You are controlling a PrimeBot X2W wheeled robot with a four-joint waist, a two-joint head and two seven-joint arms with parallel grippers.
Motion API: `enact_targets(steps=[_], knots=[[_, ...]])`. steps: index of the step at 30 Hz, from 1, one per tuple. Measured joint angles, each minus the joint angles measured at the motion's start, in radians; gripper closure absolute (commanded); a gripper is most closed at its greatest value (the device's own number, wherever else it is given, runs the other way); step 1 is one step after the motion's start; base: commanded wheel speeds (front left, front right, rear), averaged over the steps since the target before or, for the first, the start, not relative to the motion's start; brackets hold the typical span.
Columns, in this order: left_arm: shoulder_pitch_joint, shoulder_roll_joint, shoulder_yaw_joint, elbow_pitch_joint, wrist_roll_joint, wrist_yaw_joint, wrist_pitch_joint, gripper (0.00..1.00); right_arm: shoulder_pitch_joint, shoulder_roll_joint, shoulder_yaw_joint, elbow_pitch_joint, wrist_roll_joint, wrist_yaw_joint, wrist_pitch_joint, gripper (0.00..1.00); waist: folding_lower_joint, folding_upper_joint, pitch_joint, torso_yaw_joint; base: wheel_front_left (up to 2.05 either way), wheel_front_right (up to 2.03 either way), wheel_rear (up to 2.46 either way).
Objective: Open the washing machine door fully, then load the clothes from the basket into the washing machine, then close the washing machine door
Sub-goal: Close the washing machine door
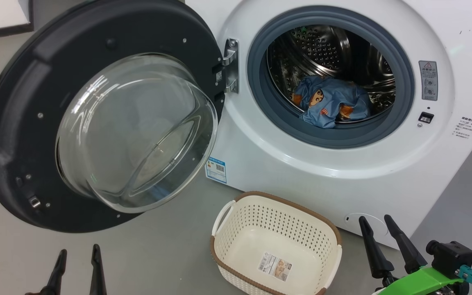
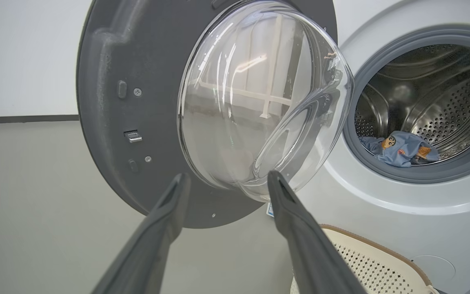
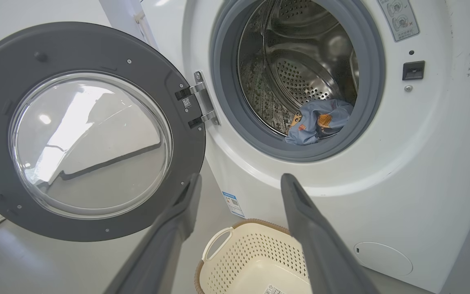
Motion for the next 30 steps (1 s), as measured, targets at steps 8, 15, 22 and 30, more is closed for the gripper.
enact_targets(steps=[8,15,22,30], knots=[[0.0,0.018,-0.002,-0.003,-0.008,0.001,0.009,0.0,0.0,0.0,0.002,0.009,0.0,0.0,0.0,0.0,0.0,0.0,-0.01,0.005,0.0,0.0,0.0],[0.0,0.029,-0.001,-0.022,-0.011,0.001,0.021,0.6,0.0,0.0,0.005,0.012,0.001,0.0,0.0,0.0,0.0,0.0,-0.012,0.007,0.0,0.0,0.0],[-0.004,0.044,0.024,-0.081,-0.08,-0.003,0.061,1.0,0.0,-0.001,0.005,0.012,0.002,0.0,0.0,0.0,0.0,0.0,-0.005,0.013,0.0,0.0,0.0],[-0.129,0.116,0.085,-0.234,-0.208,-0.048,0.223,1.0,-0.001,-0.009,0.004,0.012,0.003,0.0,0.0,0.0,0.0,0.0,0.013,0.028,0.0,0.0,0.0]])
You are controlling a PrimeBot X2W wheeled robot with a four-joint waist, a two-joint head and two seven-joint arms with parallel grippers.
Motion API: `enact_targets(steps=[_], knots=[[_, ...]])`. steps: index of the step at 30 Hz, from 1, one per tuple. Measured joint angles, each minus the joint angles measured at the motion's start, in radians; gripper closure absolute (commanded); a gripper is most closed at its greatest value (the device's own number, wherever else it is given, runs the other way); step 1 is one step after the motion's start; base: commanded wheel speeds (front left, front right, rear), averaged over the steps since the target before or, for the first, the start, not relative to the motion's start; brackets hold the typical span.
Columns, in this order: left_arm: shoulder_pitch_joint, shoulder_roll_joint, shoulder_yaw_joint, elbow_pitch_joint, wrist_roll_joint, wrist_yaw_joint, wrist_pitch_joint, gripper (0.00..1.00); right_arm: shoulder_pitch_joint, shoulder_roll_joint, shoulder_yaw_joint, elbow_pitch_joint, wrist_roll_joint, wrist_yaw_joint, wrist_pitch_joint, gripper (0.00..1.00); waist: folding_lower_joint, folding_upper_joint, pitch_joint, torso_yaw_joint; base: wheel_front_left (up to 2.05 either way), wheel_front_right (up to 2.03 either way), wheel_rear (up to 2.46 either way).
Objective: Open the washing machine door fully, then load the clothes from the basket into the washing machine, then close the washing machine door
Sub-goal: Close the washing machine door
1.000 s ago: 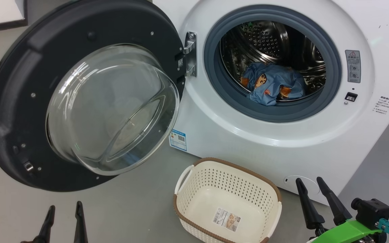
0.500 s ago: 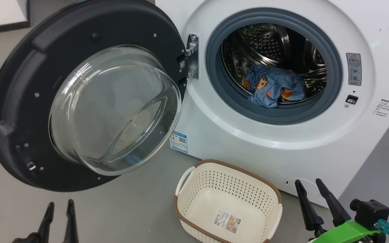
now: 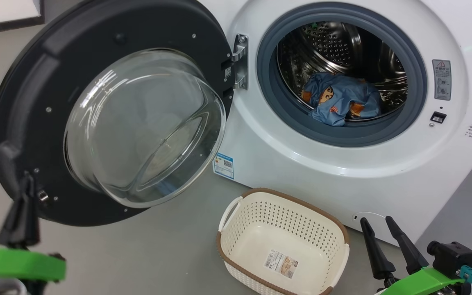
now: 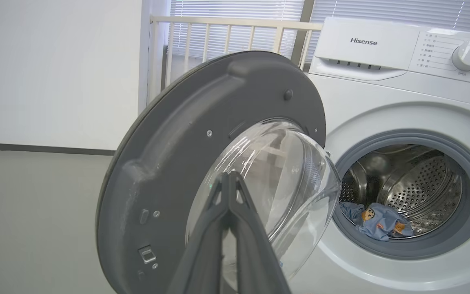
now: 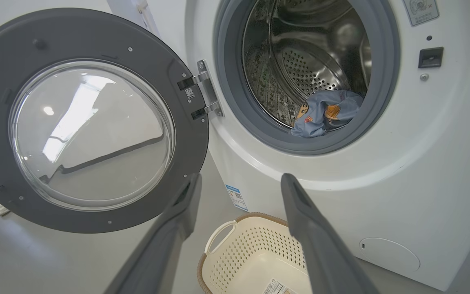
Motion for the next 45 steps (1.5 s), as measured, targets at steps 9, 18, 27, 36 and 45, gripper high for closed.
enact_targets(steps=[9,18,27,36,45], knots=[[-0.256,0.072,0.159,0.019,-0.286,-0.013,0.22,1.0,-0.001,-0.001,-0.006,-0.007,0.0,0.0,0.0,0.0,0.0,0.0,0.019,0.011,0.0,0.0,0.0],[-0.519,0.163,0.3,0.309,-0.527,0.075,0.443,1.0,0.0,0.001,-0.01,-0.018,0.0,0.0,0.0,0.0,0.0,0.0,0.035,-0.01,0.0,0.0,0.0],[-0.634,0.223,0.399,0.597,-0.586,0.118,0.459,1.0,0.0,0.001,-0.008,-0.027,0.0,0.0,0.0,0.0,0.0,0.0,0.059,-0.055,0.0,0.0,0.0],[-0.664,0.234,0.489,0.772,-0.639,0.117,0.403,1.0,-0.026,-0.037,-0.002,-0.03,0.001,0.0,0.0,0.0,0.0,0.0,0.118,-0.101,0.0,0.0,0.0],[-0.681,0.235,0.508,0.883,-0.665,0.107,0.383,1.0,-0.05,-0.057,0.008,-0.033,0.01,0.0,0.0,0.0,0.0,0.0,0.158,-0.149,0.0,0.0,0.0]])
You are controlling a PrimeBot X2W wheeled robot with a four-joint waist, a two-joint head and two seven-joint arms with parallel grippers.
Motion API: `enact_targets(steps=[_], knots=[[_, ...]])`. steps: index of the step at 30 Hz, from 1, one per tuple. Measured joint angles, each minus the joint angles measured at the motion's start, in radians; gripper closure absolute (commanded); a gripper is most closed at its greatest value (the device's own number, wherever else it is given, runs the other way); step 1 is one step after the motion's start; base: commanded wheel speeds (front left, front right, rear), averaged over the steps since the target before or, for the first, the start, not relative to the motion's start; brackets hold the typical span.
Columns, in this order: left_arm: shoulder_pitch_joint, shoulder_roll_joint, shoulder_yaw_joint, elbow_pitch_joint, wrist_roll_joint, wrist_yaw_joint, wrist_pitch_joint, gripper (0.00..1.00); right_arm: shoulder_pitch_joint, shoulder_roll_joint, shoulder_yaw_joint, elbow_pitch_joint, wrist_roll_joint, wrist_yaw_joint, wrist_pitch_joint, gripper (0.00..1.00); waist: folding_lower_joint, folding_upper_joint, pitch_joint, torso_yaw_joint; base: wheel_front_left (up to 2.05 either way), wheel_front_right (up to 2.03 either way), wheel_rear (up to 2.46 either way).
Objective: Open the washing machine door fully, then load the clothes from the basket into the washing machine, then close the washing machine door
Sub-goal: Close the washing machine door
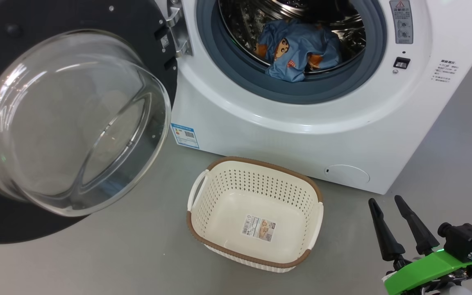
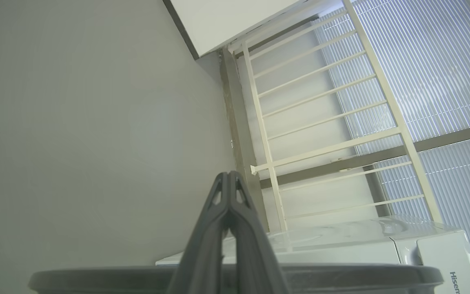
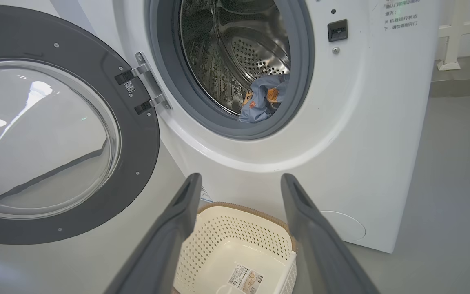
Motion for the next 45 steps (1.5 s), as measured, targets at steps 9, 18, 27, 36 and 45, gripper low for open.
enact_targets(steps=[9,18,27,36,45], knots=[[0.0,0.0,-0.014,0.038,-0.008,-0.008,0.045,1.0,-0.017,-0.015,0.0,0.003,0.001,0.0,0.0,0.0,0.0,0.0,0.012,-0.012,0.0,0.0,0.0],[0.007,0.015,-0.075,0.018,-0.01,-0.018,0.236,1.0,-0.017,0.006,-0.002,0.011,0.001,0.0,0.0,0.0,0.0,0.0,-0.019,-0.002,0.0,0.0,0.0],[0.094,0.016,-0.136,-0.095,-0.036,-0.025,0.457,1.0,0.006,0.027,-0.01,0.016,0.001,0.0,0.0,0.0,0.0,0.0,-0.061,0.019,0.0,0.0,0.0],[0.21,-0.022,-0.172,-0.283,-0.083,0.011,0.616,1.0,0.009,0.047,-0.012,0.021,0.001,0.0,0.0,0.0,0.0,0.0,-0.095,0.032,0.0,0.0,0.0],[0.322,-0.08,-0.217,-0.479,-0.114,0.049,0.724,1.0,0.028,0.052,-0.013,0.026,0.001,0.0,0.0,0.0,0.0,0.0,-0.116,0.031,0.0,0.0,0.0]])
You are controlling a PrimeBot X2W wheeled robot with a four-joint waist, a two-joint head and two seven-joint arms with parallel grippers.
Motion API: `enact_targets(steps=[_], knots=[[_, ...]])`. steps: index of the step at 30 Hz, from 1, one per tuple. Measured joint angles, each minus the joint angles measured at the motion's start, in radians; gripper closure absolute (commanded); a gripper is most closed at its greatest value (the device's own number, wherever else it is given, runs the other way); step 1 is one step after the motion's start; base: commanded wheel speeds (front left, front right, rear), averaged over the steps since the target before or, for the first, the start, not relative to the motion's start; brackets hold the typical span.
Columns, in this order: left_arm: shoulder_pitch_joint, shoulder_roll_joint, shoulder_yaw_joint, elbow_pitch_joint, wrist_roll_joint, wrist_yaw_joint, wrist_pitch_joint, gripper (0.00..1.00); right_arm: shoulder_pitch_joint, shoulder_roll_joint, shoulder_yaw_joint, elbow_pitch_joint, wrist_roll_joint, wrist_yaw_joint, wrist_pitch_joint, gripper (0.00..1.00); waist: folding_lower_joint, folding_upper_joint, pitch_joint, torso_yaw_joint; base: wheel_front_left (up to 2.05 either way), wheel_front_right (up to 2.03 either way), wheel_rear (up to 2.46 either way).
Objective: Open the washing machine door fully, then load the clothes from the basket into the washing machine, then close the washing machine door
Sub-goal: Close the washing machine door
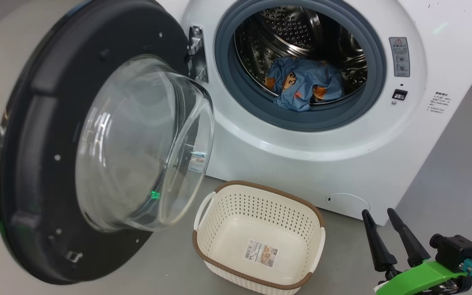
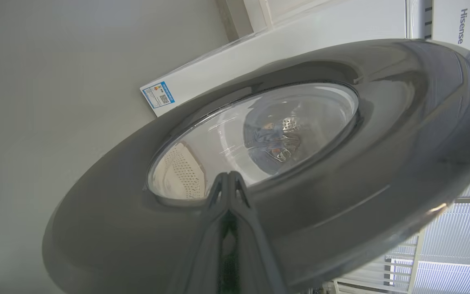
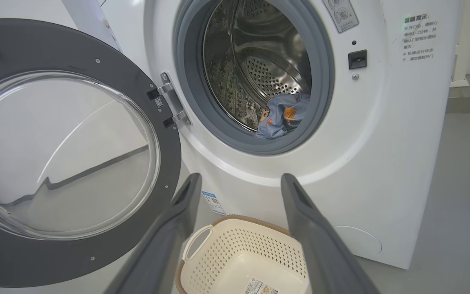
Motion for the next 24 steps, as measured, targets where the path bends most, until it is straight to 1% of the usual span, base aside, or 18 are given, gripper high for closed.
enact_targets(steps=[2,7,13,17,22,24], knots=[[0.019,-0.011,-0.007,-0.039,-0.012,0.009,0.017,1.0,0.0,0.001,0.0,0.0,0.0,0.0,0.0,0.0,0.0,0.0,-0.002,-0.001,0.0,0.0,0.0],[0.057,-0.029,-0.011,-0.106,-0.012,0.034,0.017,1.0,0.0,0.008,-0.001,-0.001,0.0,0.0,0.0,0.0,0.0,0.0,-0.005,-0.005,0.0,0.0,0.0],[0.07,-0.03,0.007,-0.12,-0.01,0.037,-0.008,1.0,0.0,0.01,0.0,0.002,0.0,0.0,0.0,0.0,0.0,0.0,-0.011,-0.009,0.0,0.0,0.0],[0.07,-0.03,0.012,-0.12,-0.003,0.029,-0.037,1.0,0.0,0.011,0.001,0.004,0.0,0.0,0.0,0.0,0.0,0.0,-0.017,-0.011,0.0,0.0,0.0],[0.069,-0.03,0.028,-0.112,0.026,-0.012,-0.103,1.0,0.0,0.011,0.001,0.006,0.0,0.0,0.0,0.0,0.0,0.0,-0.023,-0.013,0.0,0.0,0.0],[0.067,-0.029,0.032,-0.101,0.031,-0.018,-0.113,1.0,0.0,0.011,0.001,0.007,0.0,0.0,0.0,0.0,0.0,0.0,-0.025,-0.013,0.0,0.0,0.0]])
